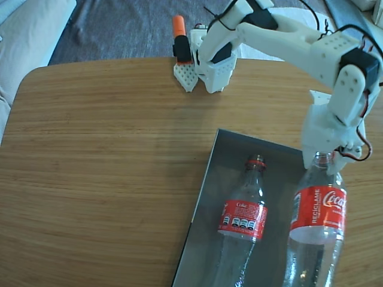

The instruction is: Grasp the bottles and put them in the box.

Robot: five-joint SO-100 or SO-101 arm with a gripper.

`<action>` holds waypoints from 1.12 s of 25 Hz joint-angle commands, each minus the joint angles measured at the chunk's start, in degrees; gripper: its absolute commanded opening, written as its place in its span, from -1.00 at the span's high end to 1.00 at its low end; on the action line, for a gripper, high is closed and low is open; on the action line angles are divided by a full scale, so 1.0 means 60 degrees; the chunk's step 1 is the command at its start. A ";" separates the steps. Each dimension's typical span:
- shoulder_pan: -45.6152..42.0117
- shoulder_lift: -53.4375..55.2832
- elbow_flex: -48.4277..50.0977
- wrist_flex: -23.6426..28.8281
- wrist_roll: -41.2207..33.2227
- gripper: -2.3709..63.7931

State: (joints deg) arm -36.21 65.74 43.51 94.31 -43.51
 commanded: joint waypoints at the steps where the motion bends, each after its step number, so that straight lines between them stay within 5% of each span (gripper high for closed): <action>1: -0.0220 0.0264 0.0073 0.0630 -0.0088 0.70; 13: -0.0264 0.0132 0.1436 0.0513 -0.0044 0.70; 28: -0.0044 -0.0264 0.1992 -0.0908 0.0044 0.70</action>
State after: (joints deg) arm -37.18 63.63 57.04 89.03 -43.86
